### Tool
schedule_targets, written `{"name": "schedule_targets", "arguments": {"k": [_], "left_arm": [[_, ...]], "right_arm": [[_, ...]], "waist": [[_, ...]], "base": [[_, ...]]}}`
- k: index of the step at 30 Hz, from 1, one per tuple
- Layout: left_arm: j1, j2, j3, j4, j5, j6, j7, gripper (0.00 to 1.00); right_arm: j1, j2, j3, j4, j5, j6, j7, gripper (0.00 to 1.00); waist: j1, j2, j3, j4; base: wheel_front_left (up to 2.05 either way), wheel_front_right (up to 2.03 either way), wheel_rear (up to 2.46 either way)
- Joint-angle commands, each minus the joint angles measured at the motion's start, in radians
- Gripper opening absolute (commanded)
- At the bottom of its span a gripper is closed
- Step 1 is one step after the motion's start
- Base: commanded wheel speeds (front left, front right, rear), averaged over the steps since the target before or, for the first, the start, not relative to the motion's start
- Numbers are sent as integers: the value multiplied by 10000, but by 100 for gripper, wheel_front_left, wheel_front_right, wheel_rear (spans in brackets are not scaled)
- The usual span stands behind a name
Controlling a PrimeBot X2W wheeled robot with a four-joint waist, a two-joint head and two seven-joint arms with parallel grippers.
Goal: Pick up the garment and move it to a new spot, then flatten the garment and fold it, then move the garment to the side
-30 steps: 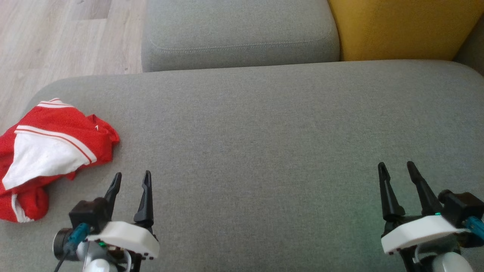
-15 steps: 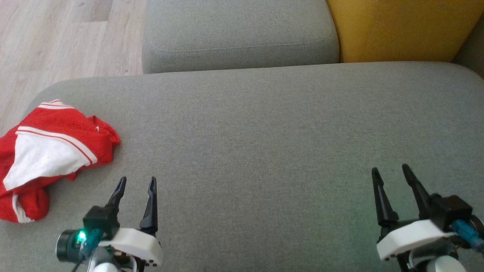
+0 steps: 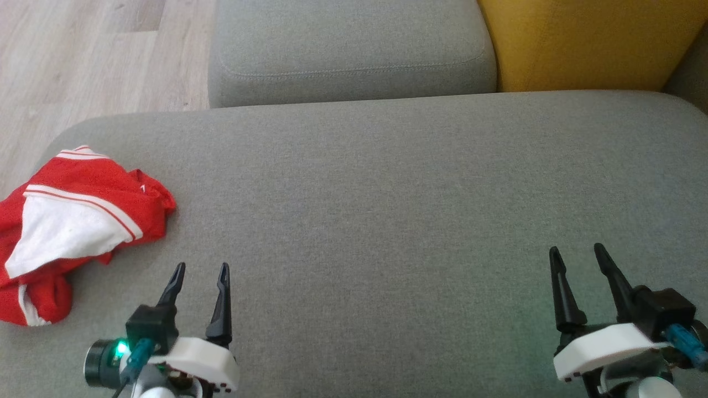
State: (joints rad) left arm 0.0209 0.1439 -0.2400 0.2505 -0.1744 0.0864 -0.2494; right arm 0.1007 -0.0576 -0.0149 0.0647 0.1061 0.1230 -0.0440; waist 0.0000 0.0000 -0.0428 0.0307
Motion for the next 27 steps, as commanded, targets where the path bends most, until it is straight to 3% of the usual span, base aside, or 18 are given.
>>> {"name": "schedule_targets", "arguments": {"k": [1,21,27], "left_arm": [[-295,28,430,-297,-50,-30,-124,100],[-328,-38,483,-412,15,42,-124,100],[-514,-138,635,-478,-80,83,-124,100]], "right_arm": [[-222,-48,154,-357,76,77,-7,100],[-240,20,88,-469,37,77,7,100],[-201,25,242,-903,-132,77,83,100]], "waist": [[0,0,5,-2],[0,0,45,140],[0,0,105,665]], "base": [[0,0,0],[0,0,0],[0,0,0]]}}
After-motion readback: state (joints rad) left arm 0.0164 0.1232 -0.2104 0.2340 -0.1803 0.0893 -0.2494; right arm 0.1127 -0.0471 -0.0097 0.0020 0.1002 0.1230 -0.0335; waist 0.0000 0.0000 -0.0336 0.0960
